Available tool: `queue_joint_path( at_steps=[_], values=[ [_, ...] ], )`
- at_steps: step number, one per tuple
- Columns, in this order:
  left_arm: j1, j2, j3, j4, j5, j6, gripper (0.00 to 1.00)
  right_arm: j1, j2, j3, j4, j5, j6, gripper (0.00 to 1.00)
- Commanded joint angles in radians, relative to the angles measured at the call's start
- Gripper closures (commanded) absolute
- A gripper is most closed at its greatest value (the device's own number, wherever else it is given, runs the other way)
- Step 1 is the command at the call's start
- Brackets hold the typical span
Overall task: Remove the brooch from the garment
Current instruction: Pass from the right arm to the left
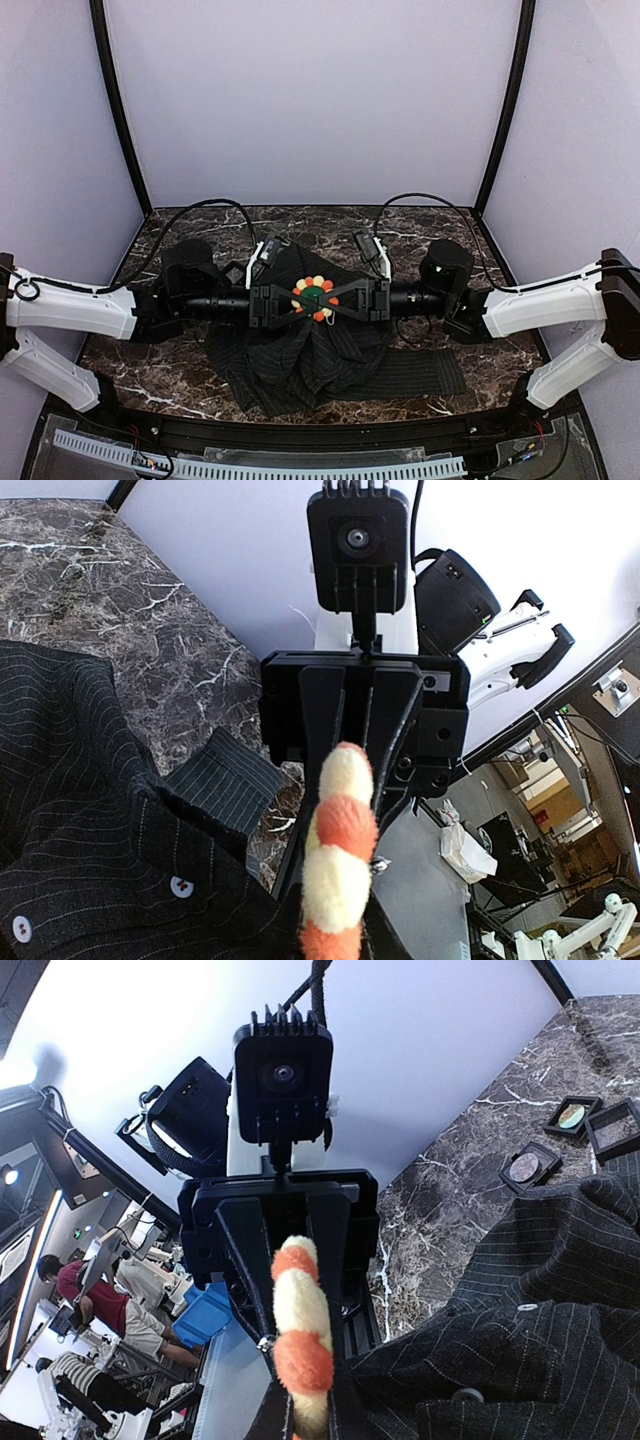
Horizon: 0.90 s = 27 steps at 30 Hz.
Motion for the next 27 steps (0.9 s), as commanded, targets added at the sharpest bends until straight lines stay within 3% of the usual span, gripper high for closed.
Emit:
queue_joint_path(
  at_steps=[1,27],
  values=[
    [0.005,-0.019,-0.032,0.01,-0.04,-0.012,0.87,0.005,-0.016,-0.02,0.073,-0.021,0.01,1.0],
    [0.016,-0.047,-0.068,0.026,-0.052,-0.046,0.79,0.005,-0.033,-0.03,0.07,-0.011,0.003,1.0]
  ],
)
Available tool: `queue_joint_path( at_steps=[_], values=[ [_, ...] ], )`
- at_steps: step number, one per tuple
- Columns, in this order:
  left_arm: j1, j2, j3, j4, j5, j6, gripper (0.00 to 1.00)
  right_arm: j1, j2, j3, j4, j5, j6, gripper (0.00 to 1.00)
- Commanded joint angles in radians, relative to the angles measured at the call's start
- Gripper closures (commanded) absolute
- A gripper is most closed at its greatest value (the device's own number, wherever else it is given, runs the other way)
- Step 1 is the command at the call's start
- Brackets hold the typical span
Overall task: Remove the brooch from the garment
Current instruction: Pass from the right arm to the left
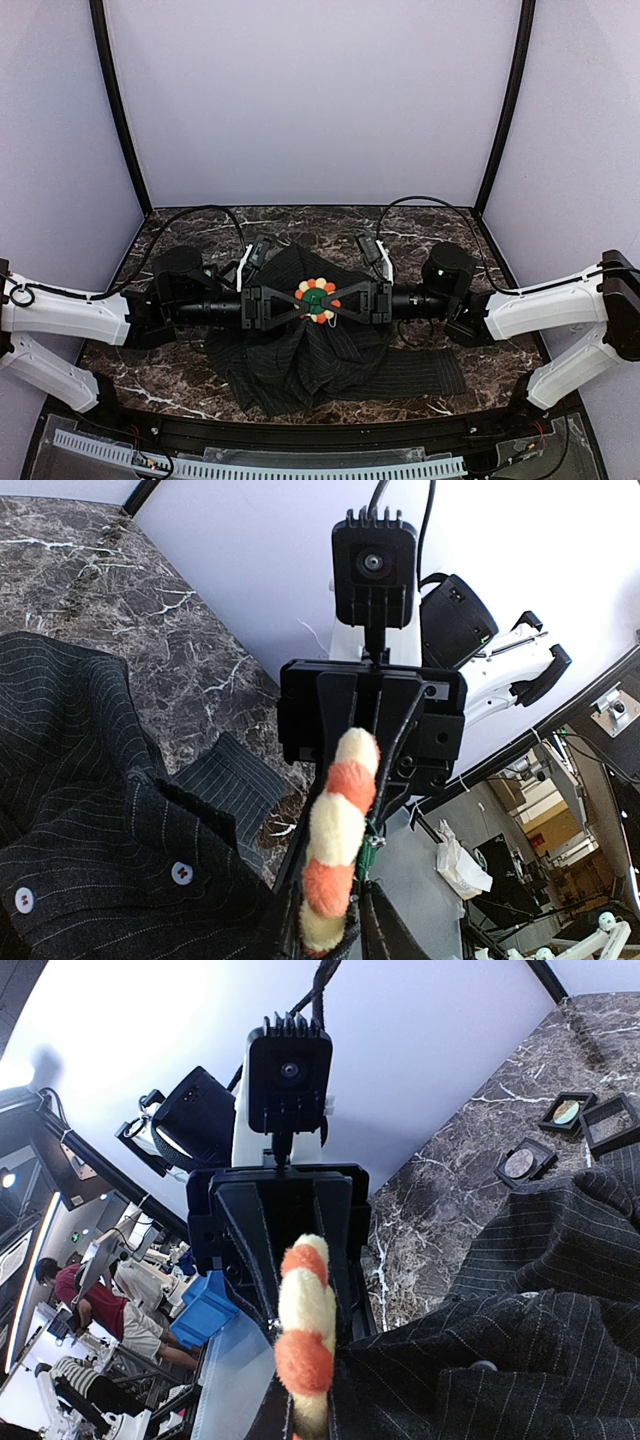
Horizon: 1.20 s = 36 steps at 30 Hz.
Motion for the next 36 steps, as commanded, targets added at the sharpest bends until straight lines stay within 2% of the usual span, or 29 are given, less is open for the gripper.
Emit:
queue_joint_path(
  at_steps=[1,5,14,17,29,31,36],
  values=[
    [0.013,0.003,0.007,-0.024,0.004,0.005,0.78,0.002,-0.021,-0.003,0.057,-0.023,0.0,1.0],
    [0.013,0.022,0.016,0.008,0.042,0.008,0.73,0.001,-0.018,-0.001,0.057,-0.029,0.001,1.0],
    [0.014,0.021,0.026,0.021,0.055,0.019,0.72,0.003,-0.003,-0.002,0.09,-0.071,0.013,1.0],
    [0.014,0.017,0.025,0.032,0.055,0.02,0.65,0.004,-0.002,-0.001,0.097,-0.076,0.016,1.0],
    [0.022,0.007,-0.004,0.087,0.047,-0.007,0.5,0.003,0.005,0.005,0.106,-0.095,0.02,1.0],
    [0.023,0.006,-0.01,0.095,0.047,-0.01,0.52,0.003,0.005,0.007,0.106,-0.095,0.02,1.0],
    [0.023,0.021,-0.007,0.101,0.065,-0.016,0.7,0.002,0.008,0.011,0.104,-0.095,0.02,1.0]
  ],
)
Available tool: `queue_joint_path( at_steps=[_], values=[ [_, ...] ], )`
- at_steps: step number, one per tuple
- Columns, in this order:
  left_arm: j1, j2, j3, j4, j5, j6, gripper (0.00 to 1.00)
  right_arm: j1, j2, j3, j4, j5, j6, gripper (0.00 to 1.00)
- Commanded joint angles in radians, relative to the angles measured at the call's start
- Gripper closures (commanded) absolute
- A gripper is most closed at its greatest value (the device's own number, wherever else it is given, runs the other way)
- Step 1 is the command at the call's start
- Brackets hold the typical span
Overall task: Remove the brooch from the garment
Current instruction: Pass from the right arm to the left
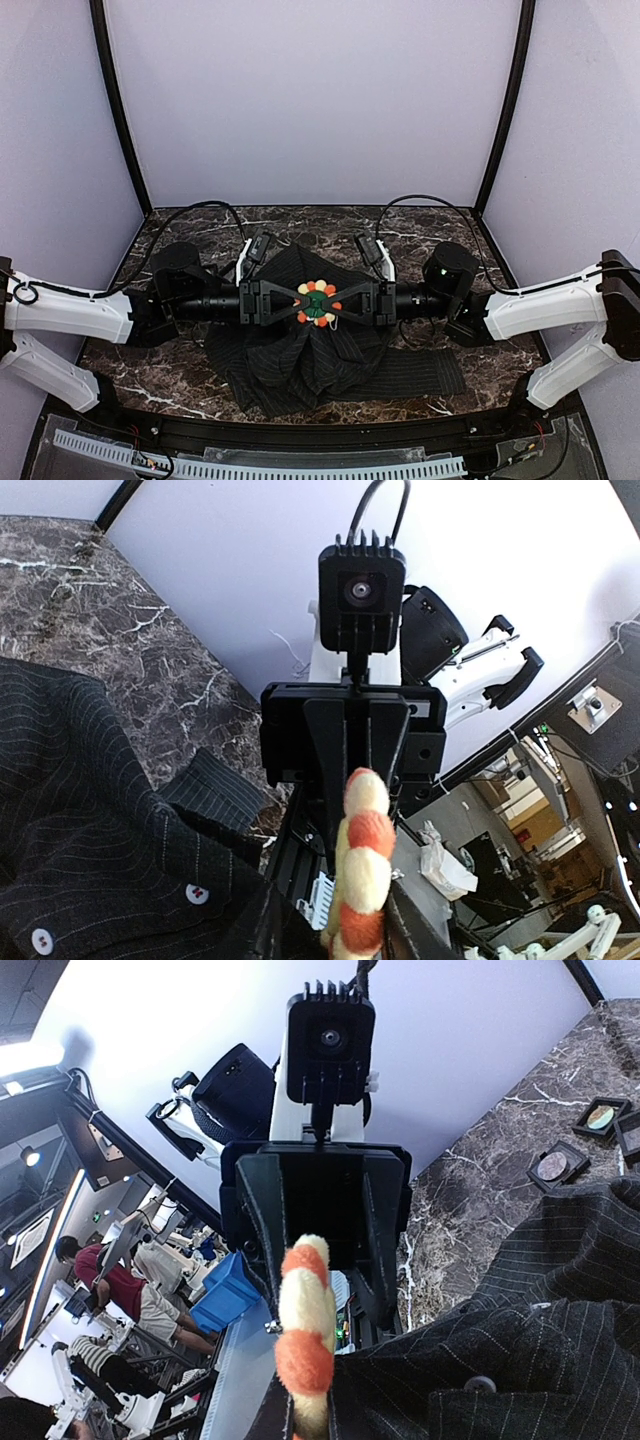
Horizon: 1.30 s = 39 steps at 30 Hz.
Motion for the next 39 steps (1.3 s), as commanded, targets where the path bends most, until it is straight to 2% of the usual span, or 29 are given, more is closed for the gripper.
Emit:
queue_joint_path(
  at_steps=[1,2,4,6,7,10,12,15,17,21,25,29,34,39],
  values=[
    [0.005,0.005,-0.011,0.025,0.022,-0.006,0.72,0.002,0.005,0.011,0.05,-0.014,0.008,1.0],
    [0.005,0.011,-0.009,0.027,0.031,-0.008,0.73,0.002,0.005,0.013,0.044,-0.007,0.008,1.0],
    [0.005,0.023,0.001,0.024,0.061,-0.011,0.82,0.002,0.004,0.02,0.015,0.02,0.004,1.0],
    [0.006,0.032,0.022,-0.008,0.094,0.002,0.94,-0.001,-0.001,0.027,-0.012,0.058,-0.003,1.0],
    [0.005,0.034,0.046,-0.068,0.114,0.014,0.98,-0.005,-0.005,0.032,-0.029,0.08,-0.006,1.0],
    [0.024,0.026,0.113,-0.226,0.135,0.104,0.99,-0.029,-0.017,0.058,-0.124,0.152,-0.031,0.98],
    [0.06,0.018,0.159,-0.337,0.134,0.158,0.99,-0.041,-0.029,0.08,-0.213,0.216,-0.066,0.84],
    [0.109,0.017,0.234,-0.522,0.12,0.259,0.99,-0.05,-0.057,0.103,-0.298,0.3,-0.124,0.51],
    [0.123,0.028,0.288,-0.646,0.068,0.356,0.99,-0.049,-0.078,0.126,-0.365,0.373,-0.158,0.35],
    [0.124,0.056,0.336,-0.735,-0.072,0.429,0.99,-0.009,-0.125,0.158,-0.461,0.561,-0.21,0.2],
    [0.123,0.058,0.35,-0.753,-0.158,0.474,0.99,0.03,-0.111,0.221,-0.541,0.673,-0.227,0.16],
    [0.123,0.041,0.342,-0.734,-0.186,0.52,0.99,0.035,-0.065,0.239,-0.539,0.68,-0.198,0.13],
    [0.121,0.027,0.32,-0.725,-0.218,0.525,0.99,0.044,0.022,0.32,-0.644,0.703,-0.203,0.13],
    [0.116,0.017,0.306,-0.725,-0.225,0.542,0.99,0.058,0.082,0.363,-0.649,0.692,-0.21,0.13]
  ],
)
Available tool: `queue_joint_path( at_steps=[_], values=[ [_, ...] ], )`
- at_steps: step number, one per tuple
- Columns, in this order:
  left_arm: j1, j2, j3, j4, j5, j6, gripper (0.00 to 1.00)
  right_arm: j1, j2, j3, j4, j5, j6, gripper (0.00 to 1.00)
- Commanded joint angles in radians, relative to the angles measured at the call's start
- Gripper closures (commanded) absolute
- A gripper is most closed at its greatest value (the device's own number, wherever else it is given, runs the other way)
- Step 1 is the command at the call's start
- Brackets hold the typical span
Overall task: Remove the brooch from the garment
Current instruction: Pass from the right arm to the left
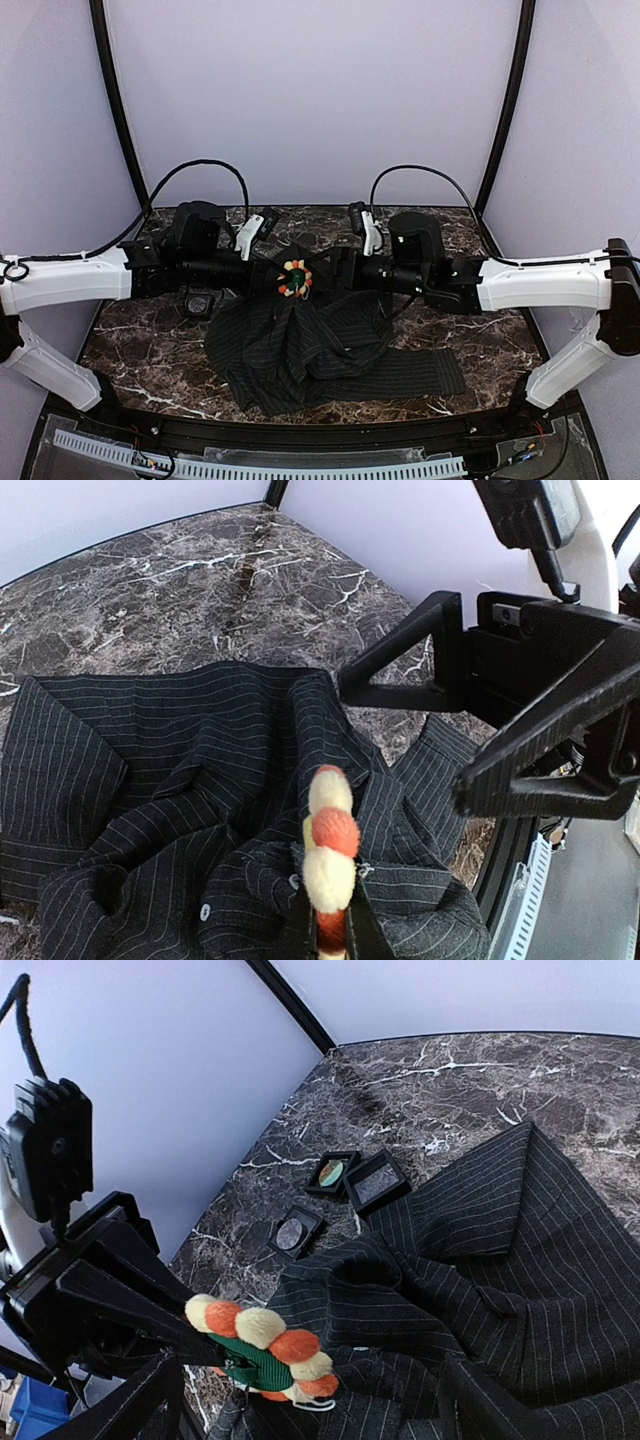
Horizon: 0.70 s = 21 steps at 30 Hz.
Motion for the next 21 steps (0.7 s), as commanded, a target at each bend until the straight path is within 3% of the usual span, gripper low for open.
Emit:
queue_joint_path(
  at_steps=[1,21],
  values=[
    [-0.004,-0.038,-0.02,-0.011,-0.019,0.036,0.99,0.02,0.046,0.053,-0.03,0.009,-0.017,0.13],
    [-0.004,-0.037,-0.023,0.001,0.012,0.039,0.99,0.03,0.1,0.056,-0.036,0.022,-0.006,0.16]
  ],
)
